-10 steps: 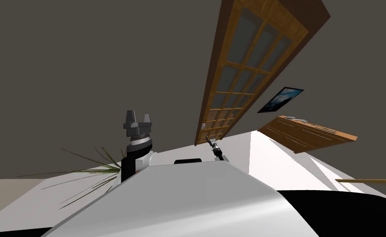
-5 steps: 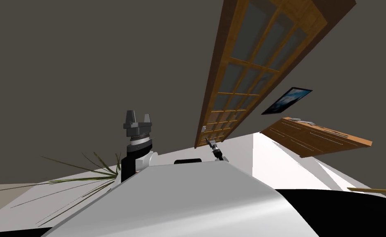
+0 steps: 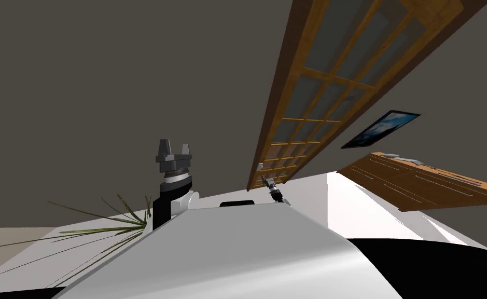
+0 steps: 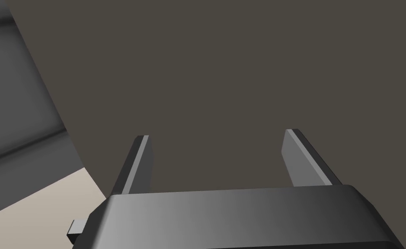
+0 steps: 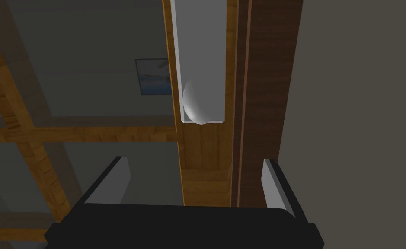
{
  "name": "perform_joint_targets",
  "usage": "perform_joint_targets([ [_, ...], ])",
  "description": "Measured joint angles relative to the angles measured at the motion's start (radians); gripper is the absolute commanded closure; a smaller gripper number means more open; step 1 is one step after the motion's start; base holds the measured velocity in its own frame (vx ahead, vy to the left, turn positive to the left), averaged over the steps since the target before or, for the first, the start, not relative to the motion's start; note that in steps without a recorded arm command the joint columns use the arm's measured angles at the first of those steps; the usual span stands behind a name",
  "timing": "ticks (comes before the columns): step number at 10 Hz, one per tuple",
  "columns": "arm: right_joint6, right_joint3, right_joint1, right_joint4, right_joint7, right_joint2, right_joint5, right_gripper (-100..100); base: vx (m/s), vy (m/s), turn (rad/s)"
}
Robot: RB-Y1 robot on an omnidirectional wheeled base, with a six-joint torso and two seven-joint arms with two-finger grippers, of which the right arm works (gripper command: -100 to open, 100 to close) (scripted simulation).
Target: Pull the door open
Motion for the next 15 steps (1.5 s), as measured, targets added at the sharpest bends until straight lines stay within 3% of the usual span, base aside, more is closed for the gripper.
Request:
perform_joint_targets([
  [1, -0.012, -0.013, -0.004, 0.023, 0.000, -0.012, -0.008, -100, 0.165, 0.038, 0.146],
  [2, -0.011, -0.020, 0.008, 0.010, -0.005, -0.016, -0.012, -100, 0.175, 0.043, 0.143],
  [3, -0.033, -0.033, 0.000, 0.053, 0.002, -0.025, -0.021, -100, 0.196, 0.060, 0.147],
  [5, -0.037, -0.050, 0.021, 0.040, -0.005, -0.036, -0.031, -100, 0.190, 0.049, 0.111],
  [6, -0.051, -0.058, 0.020, 0.065, -0.005, -0.045, -0.037, -100, 0.054, 0.014, -0.033],
  [7, -0.057, -0.059, 0.024, 0.071, -0.006, -0.046, -0.037, 100, -0.031, 0.007, 0.012],
  [13, -0.051, -0.060, 0.020, 0.065, -0.005, -0.047, -0.038, 100, -0.009, -0.007, 0.005],
  [15, -0.049, -0.055, 0.020, 0.064, -0.037, -0.050, -0.051, 100, -0.038, -0.017, 0.042],
])
